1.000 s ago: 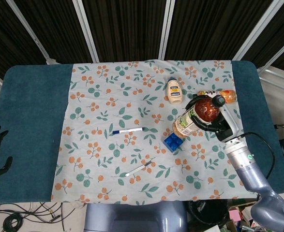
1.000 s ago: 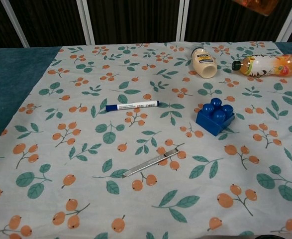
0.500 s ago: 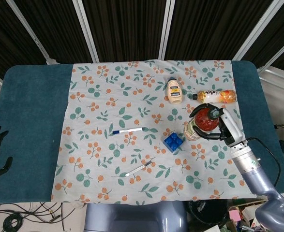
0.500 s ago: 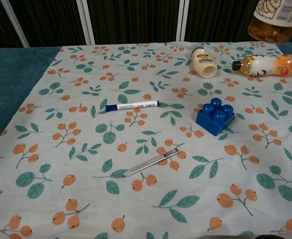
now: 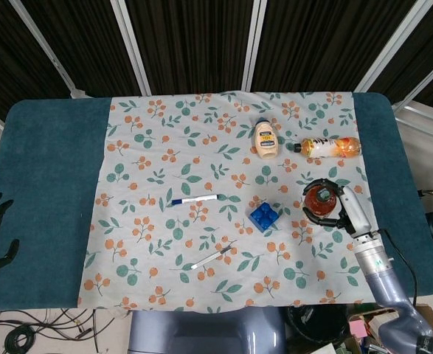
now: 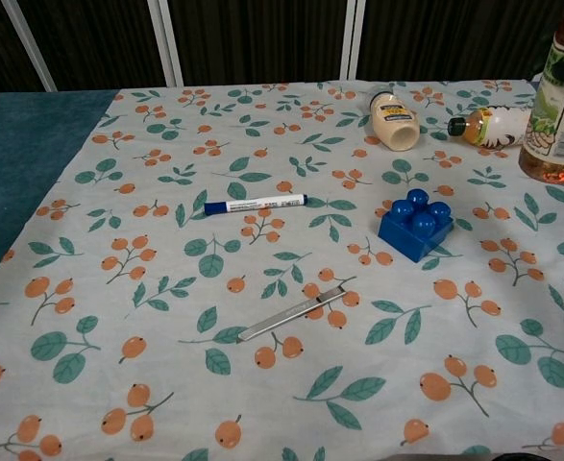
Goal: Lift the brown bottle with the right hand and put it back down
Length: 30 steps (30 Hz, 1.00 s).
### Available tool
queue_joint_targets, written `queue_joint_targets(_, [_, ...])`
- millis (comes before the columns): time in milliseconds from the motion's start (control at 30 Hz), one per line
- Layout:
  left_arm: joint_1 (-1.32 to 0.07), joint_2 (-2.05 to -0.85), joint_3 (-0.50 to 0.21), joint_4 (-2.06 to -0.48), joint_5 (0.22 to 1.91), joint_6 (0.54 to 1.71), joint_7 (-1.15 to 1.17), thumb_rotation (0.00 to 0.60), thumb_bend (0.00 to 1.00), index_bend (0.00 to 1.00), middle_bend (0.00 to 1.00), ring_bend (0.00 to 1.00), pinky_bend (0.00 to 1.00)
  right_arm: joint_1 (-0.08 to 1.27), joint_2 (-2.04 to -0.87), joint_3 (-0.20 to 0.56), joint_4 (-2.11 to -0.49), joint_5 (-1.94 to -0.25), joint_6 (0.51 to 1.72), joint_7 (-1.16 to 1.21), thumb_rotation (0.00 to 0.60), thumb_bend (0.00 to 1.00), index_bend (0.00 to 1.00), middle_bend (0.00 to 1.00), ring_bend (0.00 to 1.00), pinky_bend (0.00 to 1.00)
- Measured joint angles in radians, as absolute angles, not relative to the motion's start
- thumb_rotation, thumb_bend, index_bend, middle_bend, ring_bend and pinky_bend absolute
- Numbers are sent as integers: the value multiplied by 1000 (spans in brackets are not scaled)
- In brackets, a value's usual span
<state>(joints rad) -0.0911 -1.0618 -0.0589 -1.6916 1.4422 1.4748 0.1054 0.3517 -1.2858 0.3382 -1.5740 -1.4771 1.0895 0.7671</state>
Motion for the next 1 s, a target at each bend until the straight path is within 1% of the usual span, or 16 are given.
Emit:
queue_joint_targets(467, [-93,-1061,-62,-1690,1438,1472,104,600,394,120,11,11,85,390,-1441,291,-1321,-1415,1084,841,600,460,456,482,567,622])
queue_joint_targets(767, [-94,-1063,-62,-1691,1438,1472,110,600,394,120,11,12,85,422,-1535,279,-1230,-1398,1084,891,600,460,456,482,567,622])
queue_joint_targets(1000, [-93,-1060,-62,-1691,1437,1472,104,600,394,120,11,11,85,441,-1587,270,-1173,-1388,1081,900,600,460,456,468,555,622])
